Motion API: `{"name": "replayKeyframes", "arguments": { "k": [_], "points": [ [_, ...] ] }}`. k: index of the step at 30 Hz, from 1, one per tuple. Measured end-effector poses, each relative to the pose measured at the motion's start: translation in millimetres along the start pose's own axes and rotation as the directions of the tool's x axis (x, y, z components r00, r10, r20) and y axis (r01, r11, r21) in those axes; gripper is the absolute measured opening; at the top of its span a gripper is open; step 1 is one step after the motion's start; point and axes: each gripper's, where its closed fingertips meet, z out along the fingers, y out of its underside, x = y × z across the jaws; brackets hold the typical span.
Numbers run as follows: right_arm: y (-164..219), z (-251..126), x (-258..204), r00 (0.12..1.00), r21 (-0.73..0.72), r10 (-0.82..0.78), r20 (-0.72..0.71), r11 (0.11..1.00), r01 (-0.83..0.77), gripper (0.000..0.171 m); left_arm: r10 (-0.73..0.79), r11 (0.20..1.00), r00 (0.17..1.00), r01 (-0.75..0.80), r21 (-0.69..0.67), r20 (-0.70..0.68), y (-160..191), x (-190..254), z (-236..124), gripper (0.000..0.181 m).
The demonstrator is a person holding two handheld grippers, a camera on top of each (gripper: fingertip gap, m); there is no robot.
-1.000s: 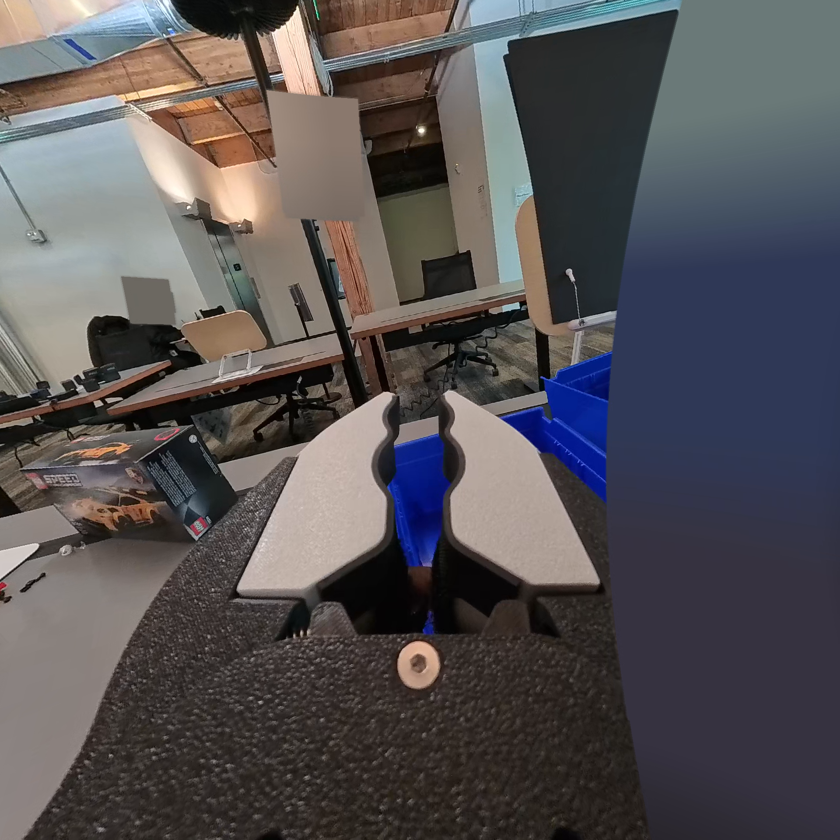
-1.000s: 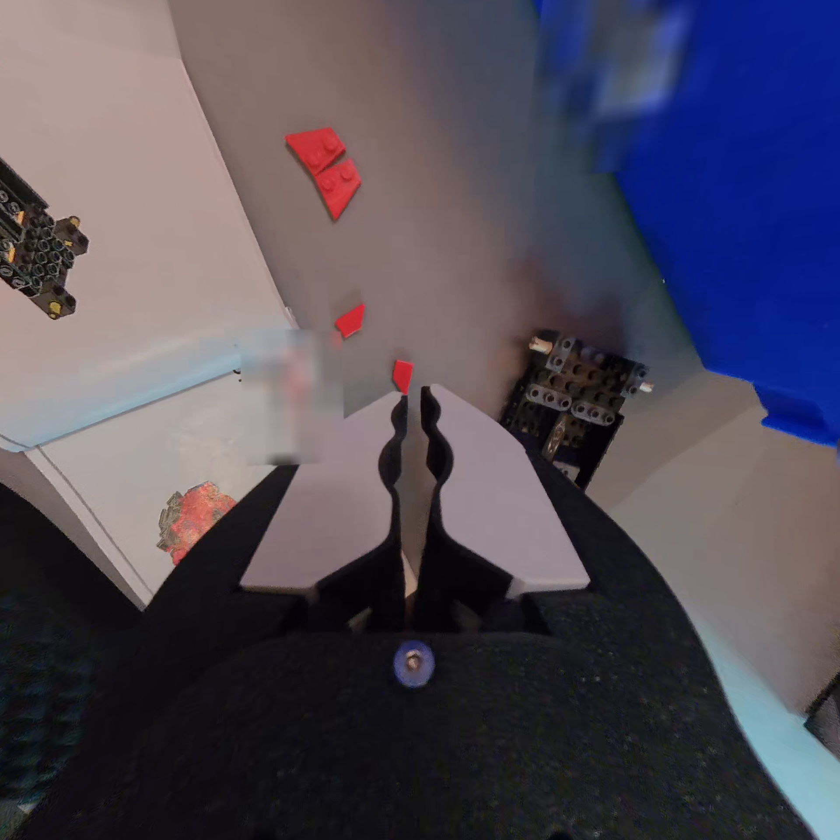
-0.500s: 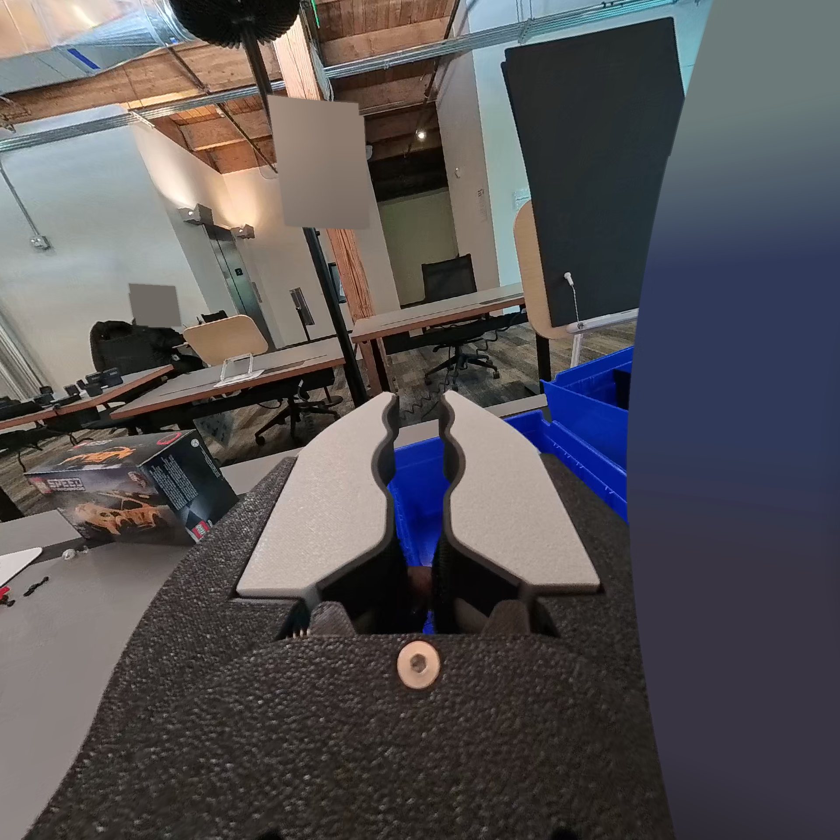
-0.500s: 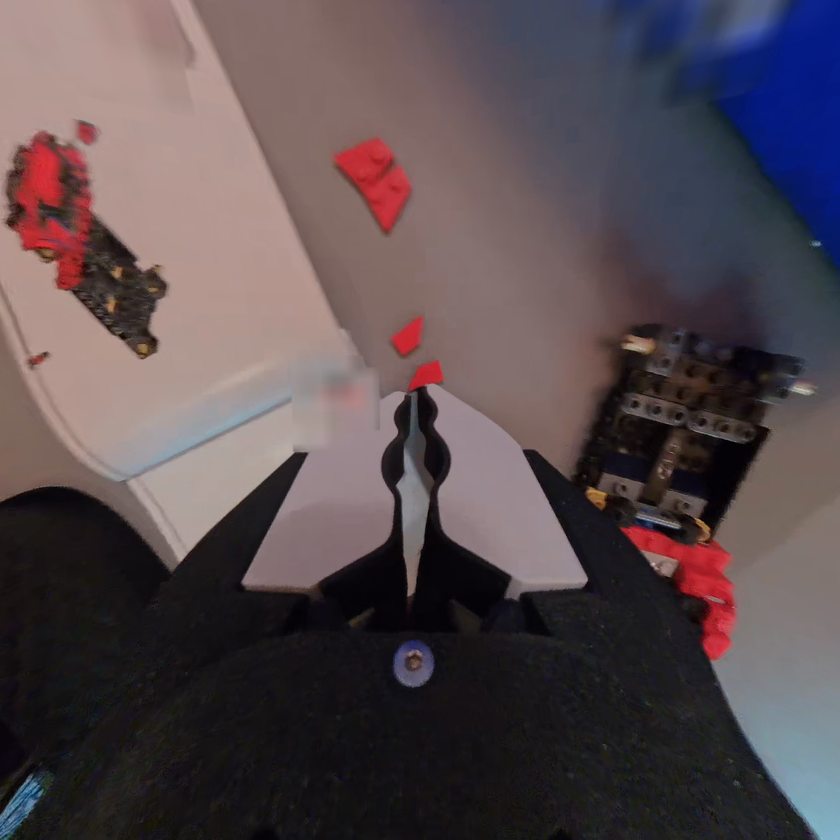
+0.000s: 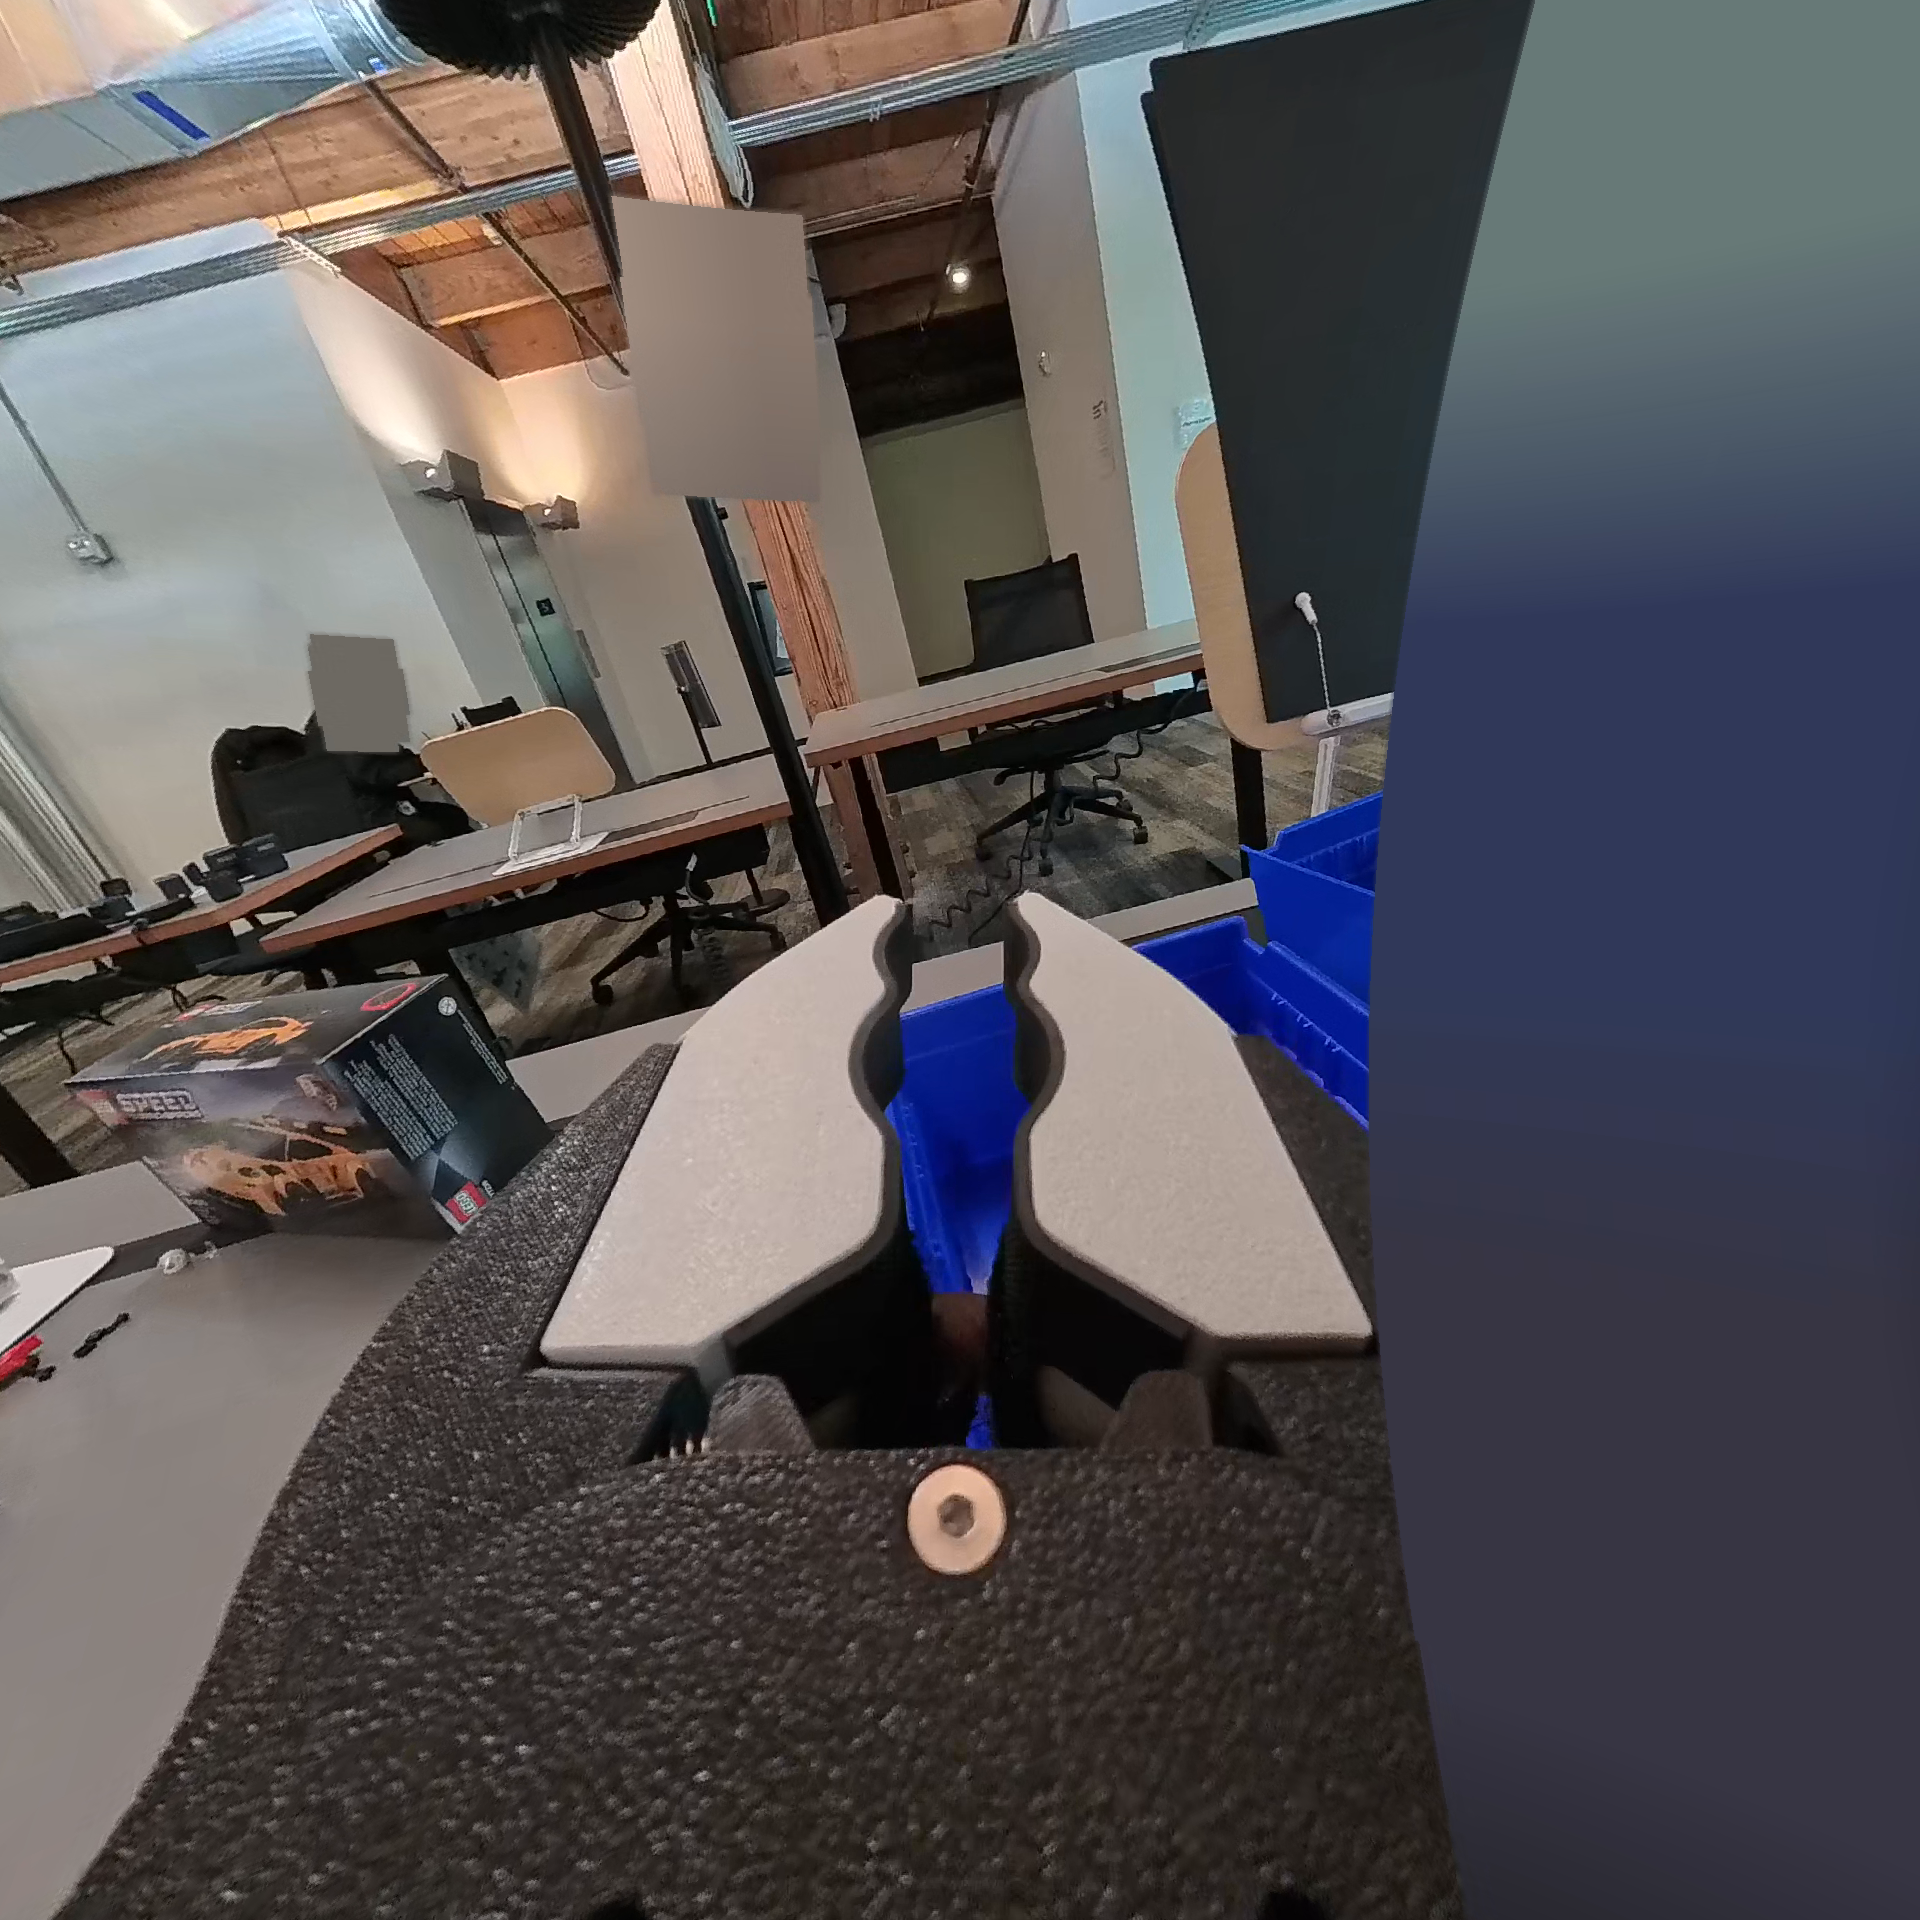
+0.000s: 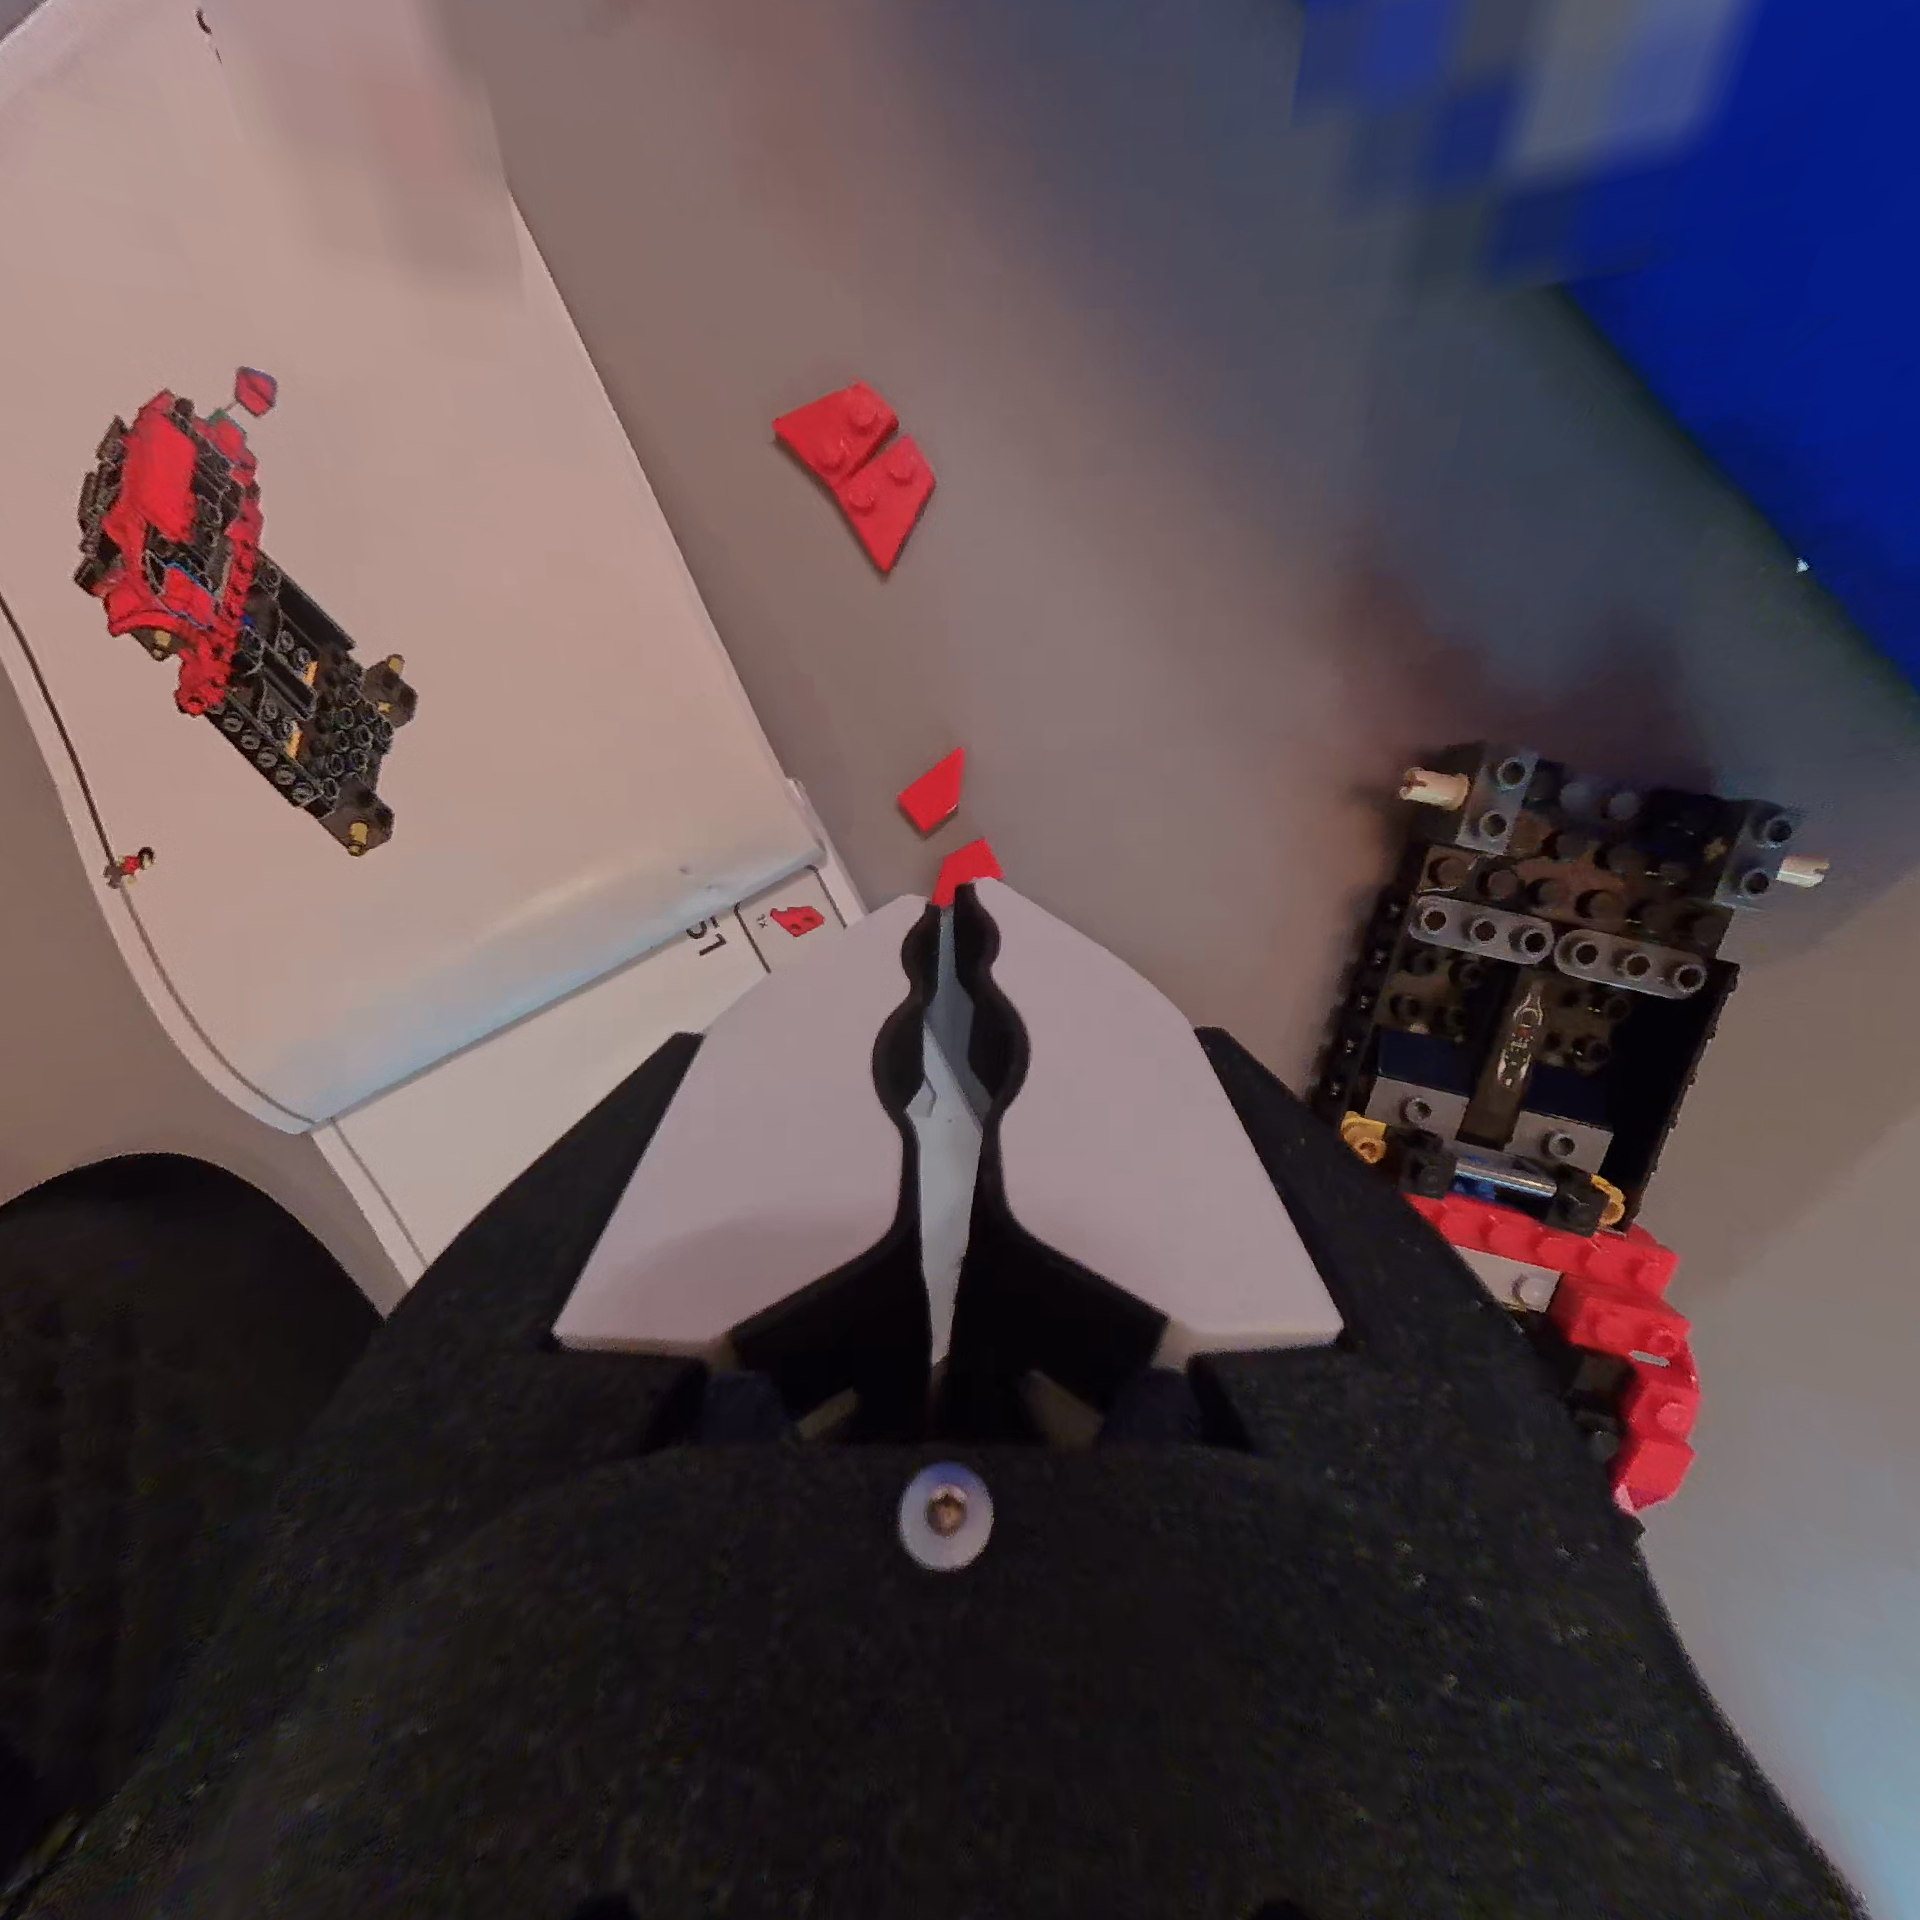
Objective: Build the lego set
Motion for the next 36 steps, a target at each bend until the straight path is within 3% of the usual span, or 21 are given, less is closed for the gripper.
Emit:
{"name": "replayKeyframes", "arguments": {
  "k": [6, 13, 17, 36],
  "points": [
    [-1, 3, -15, 0.999, -0.029, -0.023, 0.03, 0.999, 0.024, 0.003, 0.006, 1.0, 1.0, -0.006, -0.012, 0.003, 2, -1, 1, 0.016],
    [5, -2, 16, 0.997, -0.052, 0.044, -0.057, 0.998, -0.047, 0.002, 0.011, 1.0, 1.0, -0.011, -0.018, 0.008, 4, -2, 1, 0.016],
    [-11, -4, -8, 0.997, 0.031, 0.048, 0.068, 0.998, -0.05, 0.002, 0.011, 1.0, 1.0, -0.011, -0.019, 0.012, 4, -2, 2, 0.016],
    [12, -2, 25, 0.996, -0.078, 0.052, -0.072, 0.995, -0.058, 0.001, 0.039, 0.997, 0.999, -0.038, -0.065, 0.006, 13, 0, 8, 0.017]
  ]
}}
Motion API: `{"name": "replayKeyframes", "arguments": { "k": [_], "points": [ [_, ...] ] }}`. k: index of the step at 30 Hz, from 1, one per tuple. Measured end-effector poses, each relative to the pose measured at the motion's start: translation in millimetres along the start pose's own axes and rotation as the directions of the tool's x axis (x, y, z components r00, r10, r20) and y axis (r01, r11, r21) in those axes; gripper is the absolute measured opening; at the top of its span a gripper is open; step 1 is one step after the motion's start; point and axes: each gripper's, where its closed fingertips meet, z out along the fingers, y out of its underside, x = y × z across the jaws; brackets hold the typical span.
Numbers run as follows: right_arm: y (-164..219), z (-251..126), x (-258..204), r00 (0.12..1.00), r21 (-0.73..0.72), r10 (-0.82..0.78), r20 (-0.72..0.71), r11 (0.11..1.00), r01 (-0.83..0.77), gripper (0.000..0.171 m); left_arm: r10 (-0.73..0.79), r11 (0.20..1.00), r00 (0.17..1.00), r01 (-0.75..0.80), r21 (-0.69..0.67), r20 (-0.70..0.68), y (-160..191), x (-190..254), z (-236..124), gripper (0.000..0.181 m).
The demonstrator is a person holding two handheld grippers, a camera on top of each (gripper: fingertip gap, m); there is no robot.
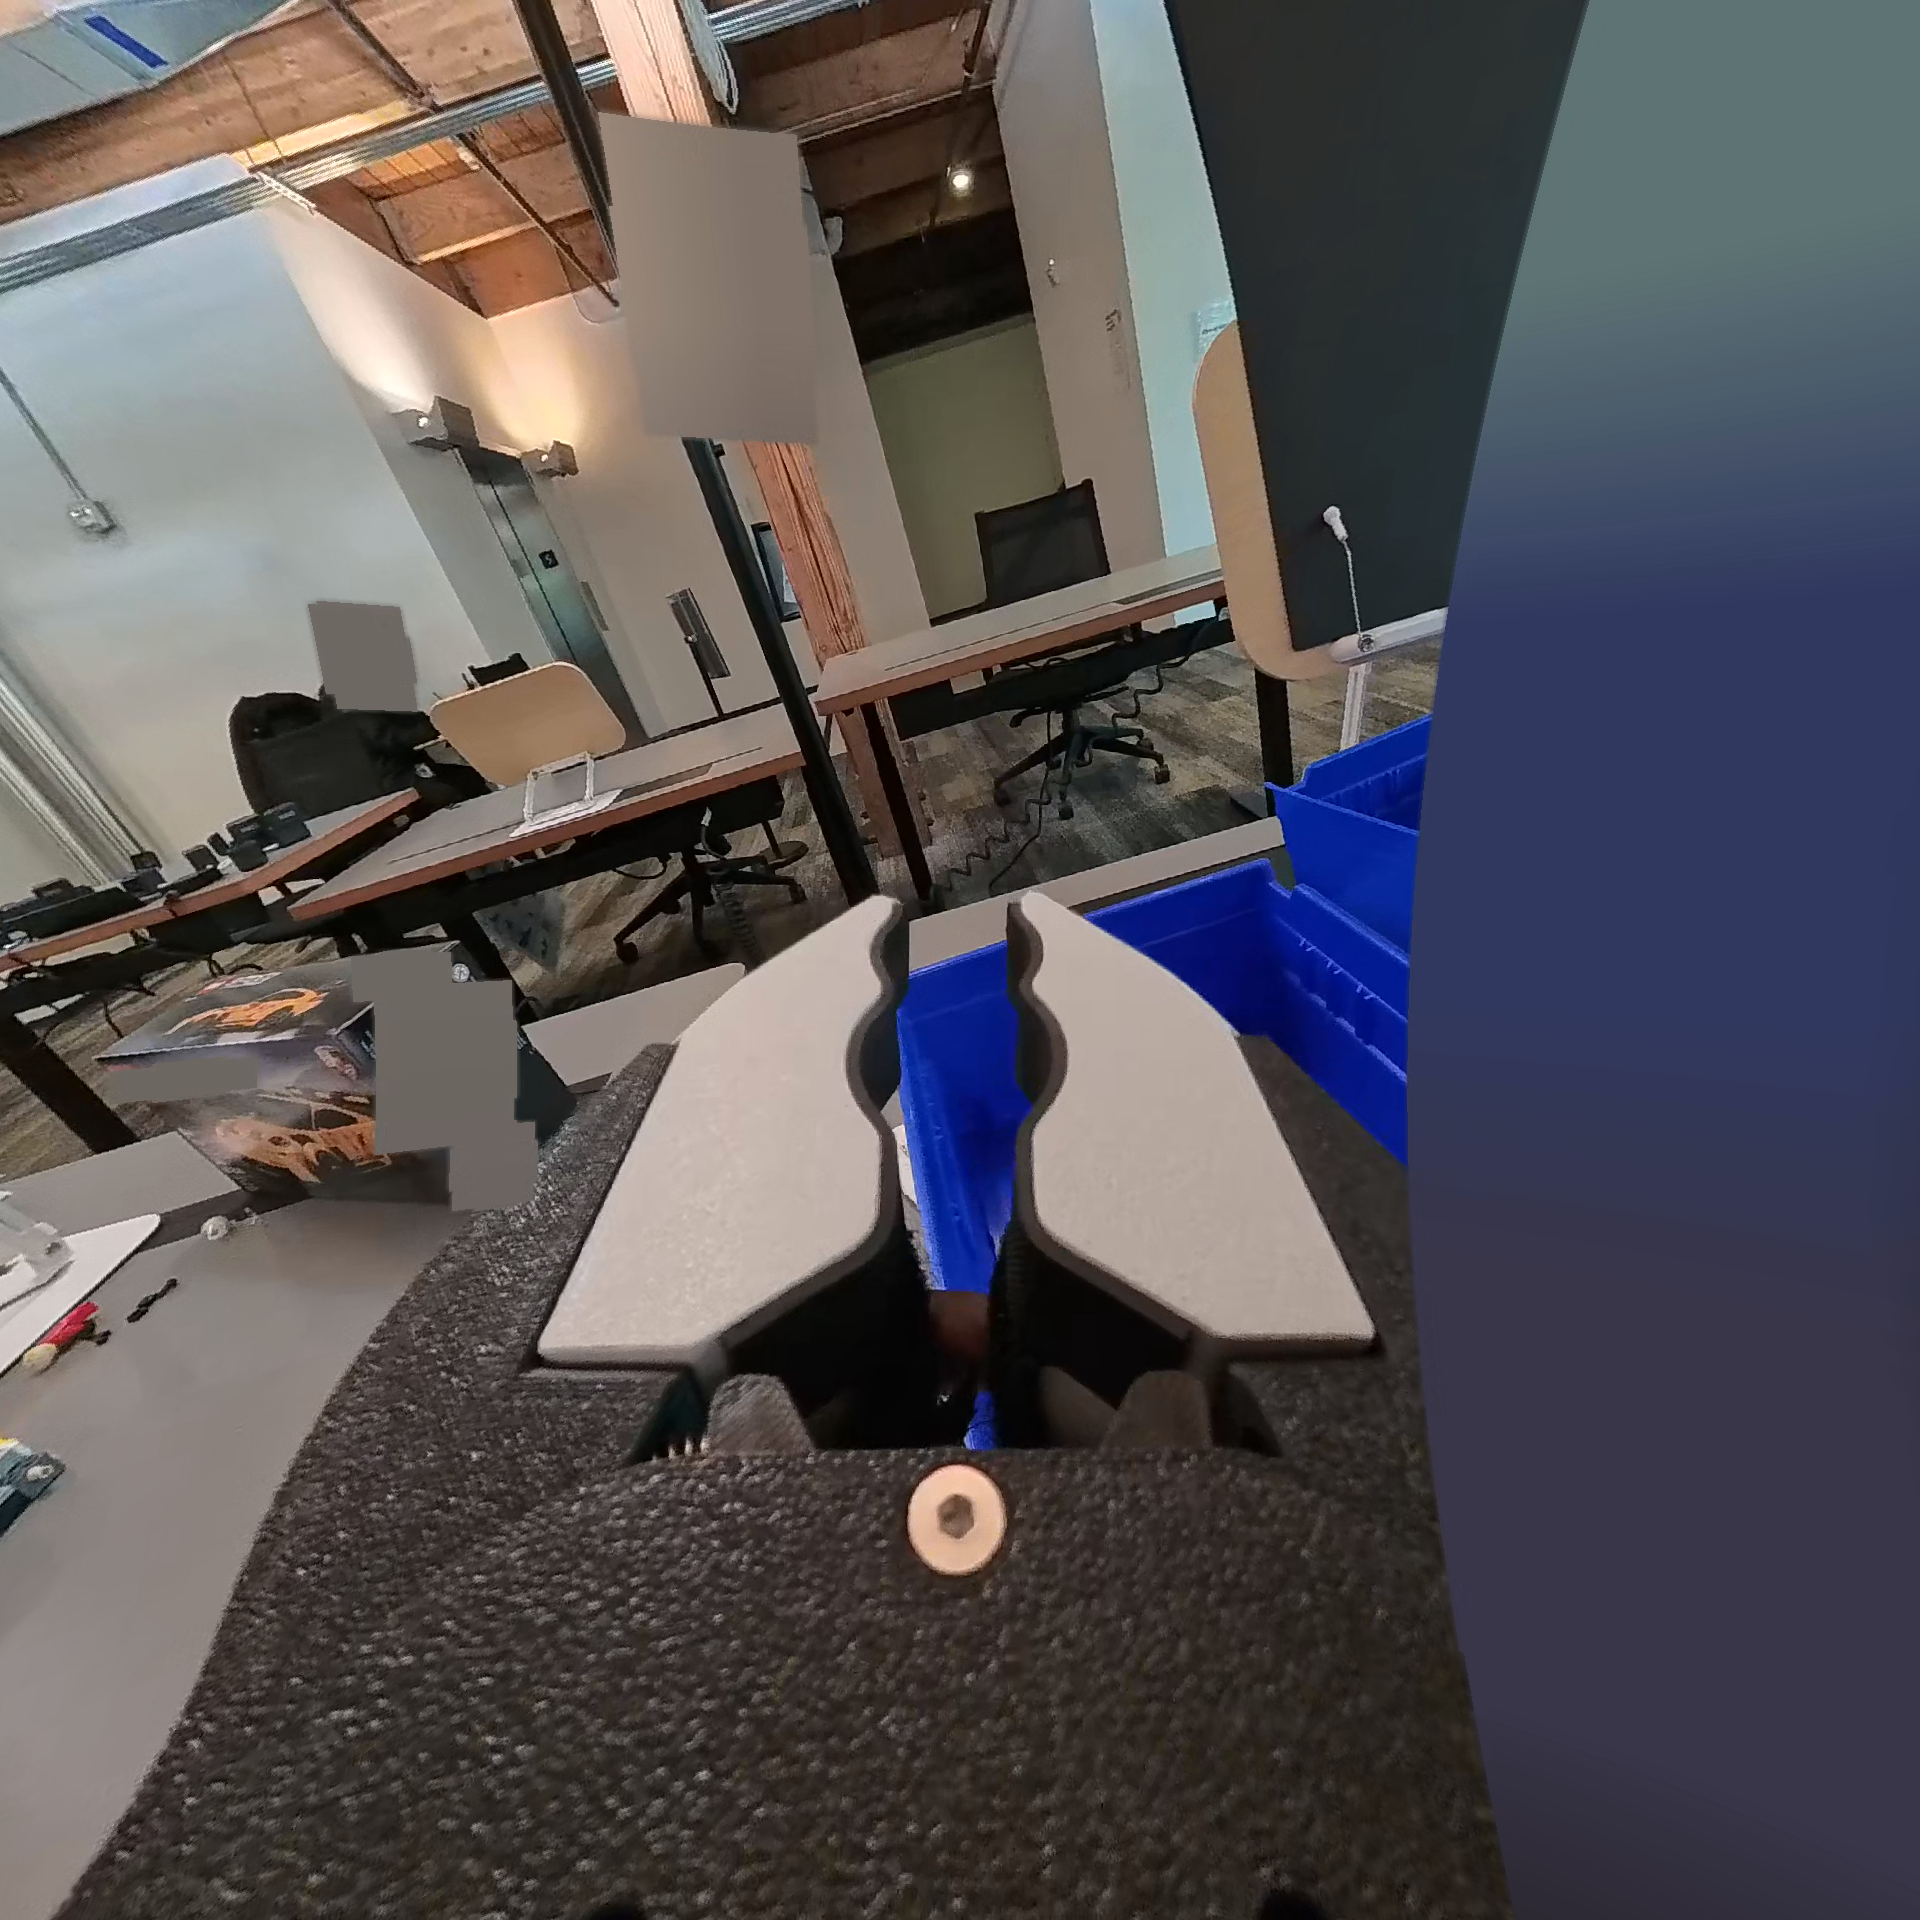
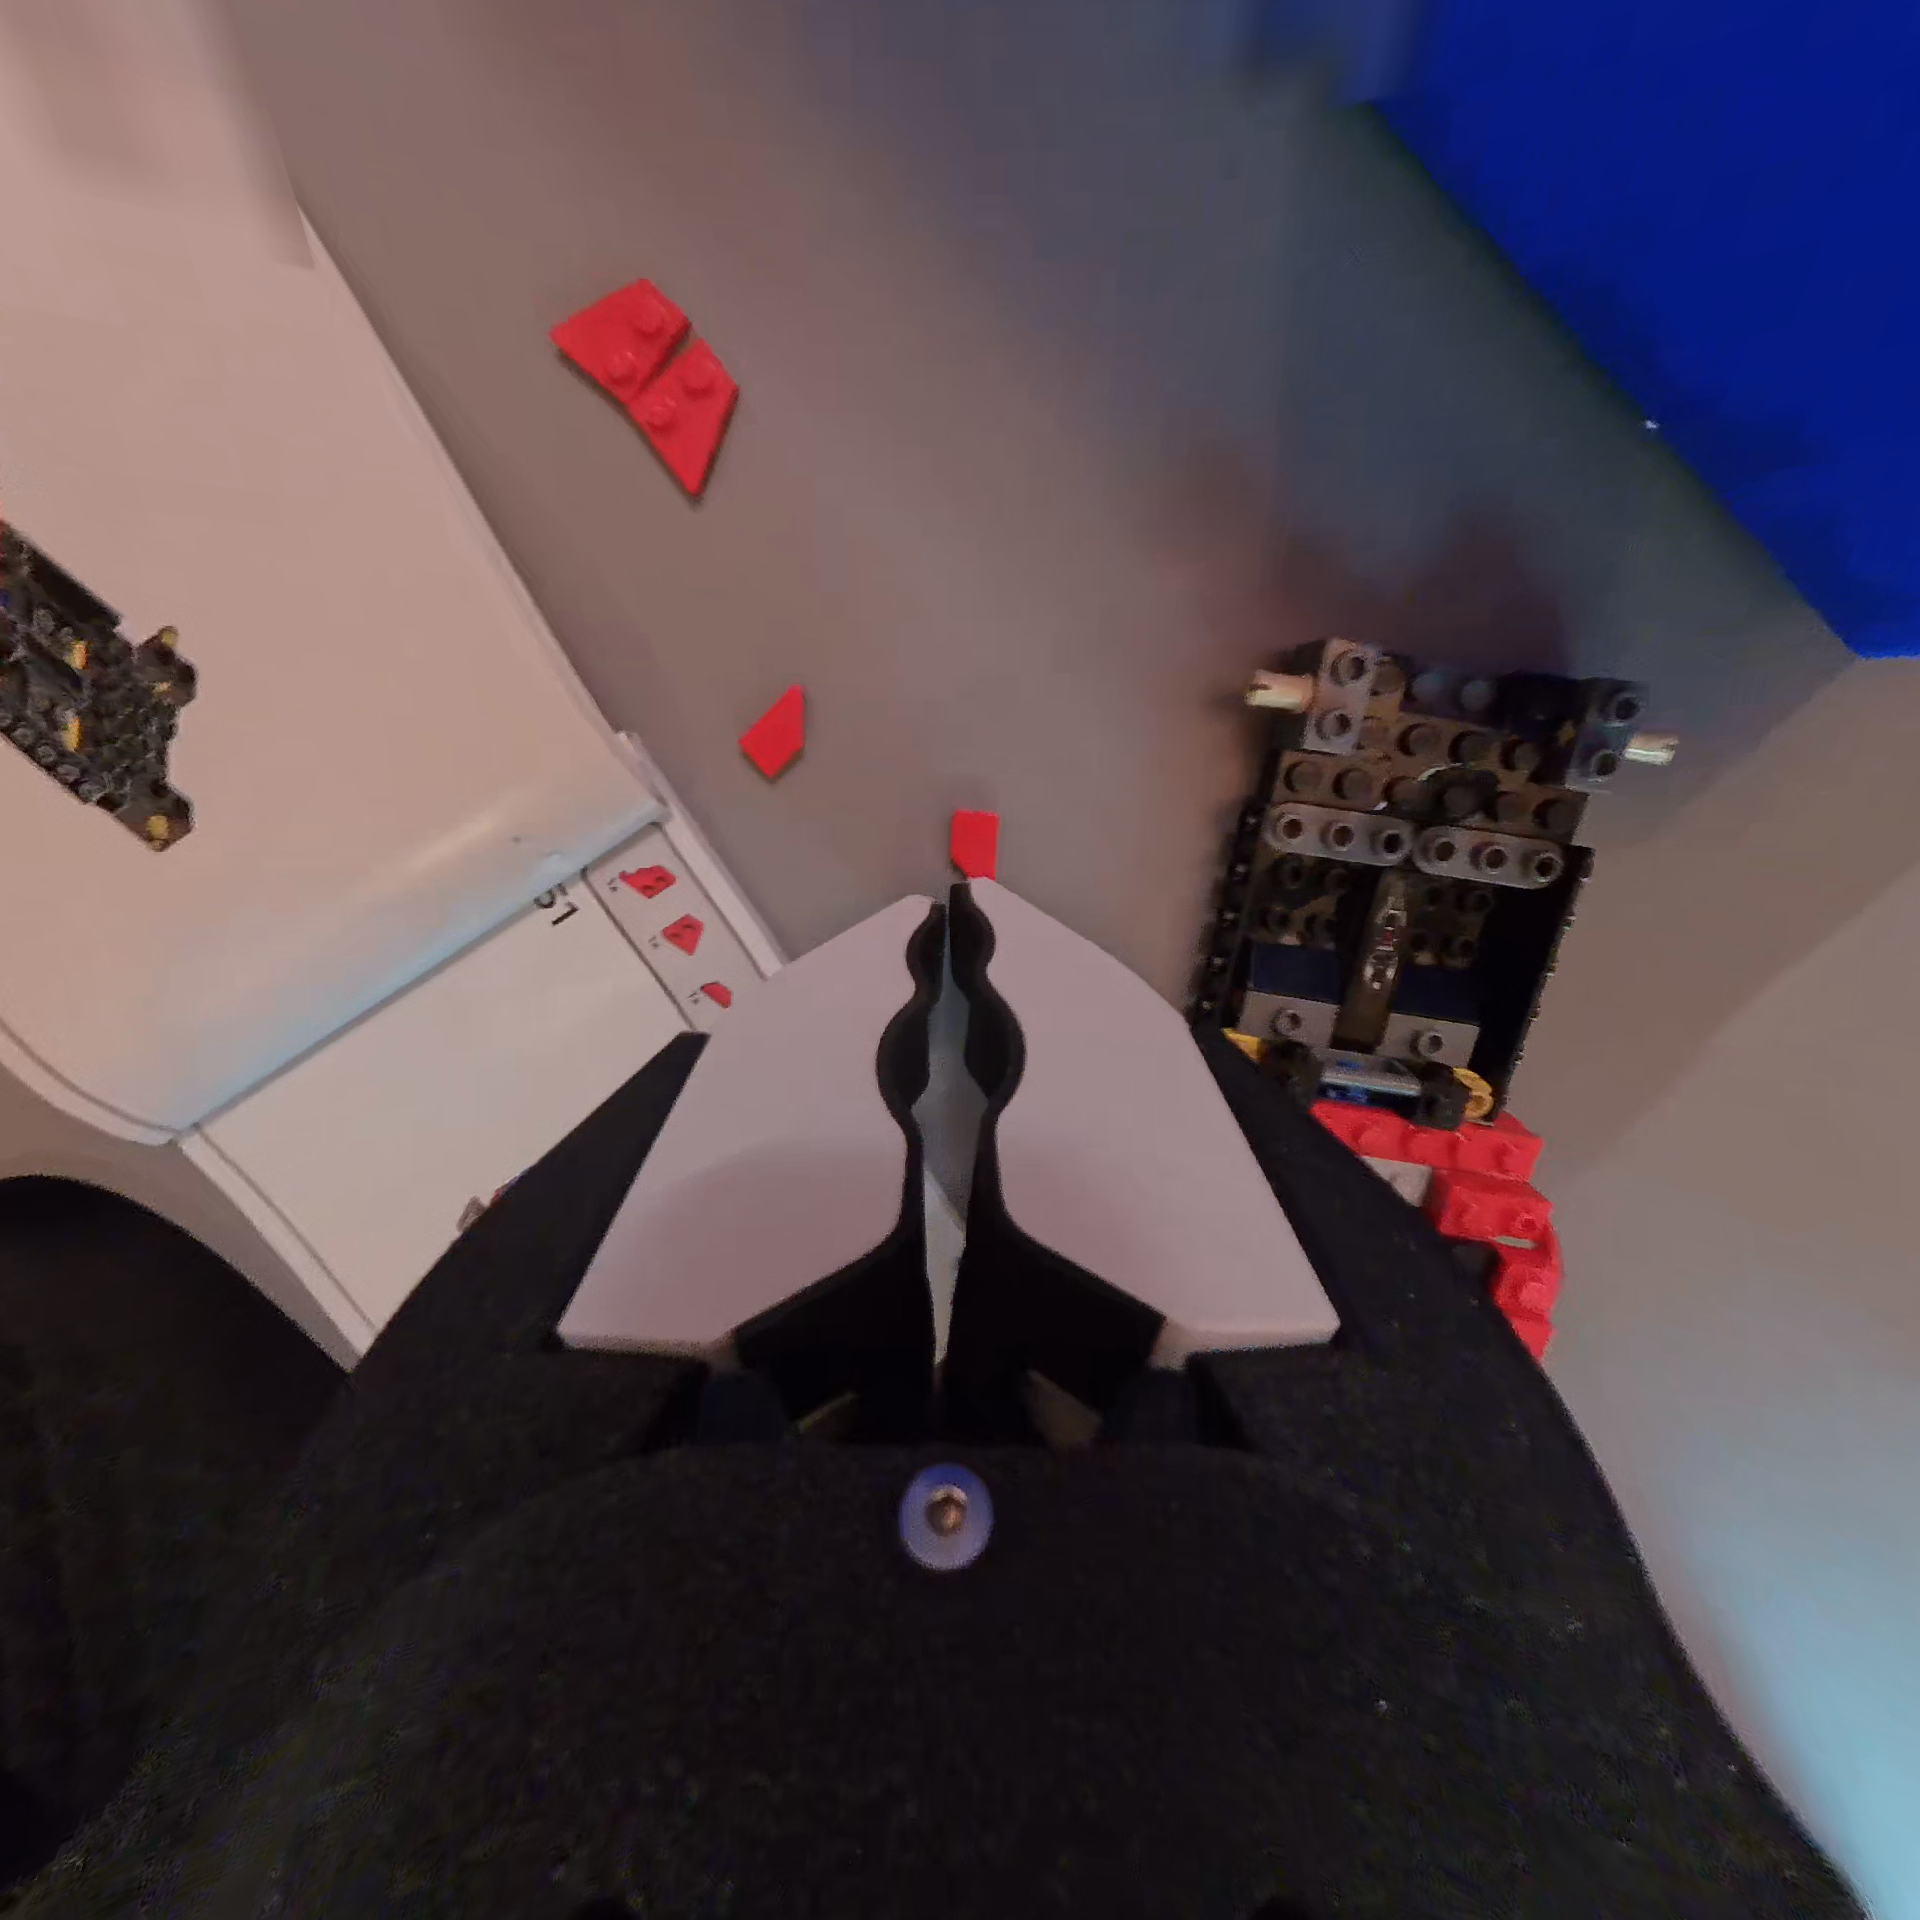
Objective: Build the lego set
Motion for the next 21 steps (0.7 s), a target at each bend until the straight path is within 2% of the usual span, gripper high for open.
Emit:
{"name": "replayKeyframes", "arguments": {
  "k": [14, 21],
  "points": [
    [-19, 0, 21, 0.993, 0.0, -0.087, -0.078, 0.996, 0.088, 0.002, 0.003, 1.0, 1.0, -0.003, 0.0, 0.006, 1, -2, -2, 0.017],
    [-16, 1, 5, 0.992, 0.057, -0.127, -0.009, 0.99, 0.128, 0.025, 0.005, 1.0, 1.0, -0.005, 0.003, 0.004, 0, -2, -2, 0.017]
  ]
}}
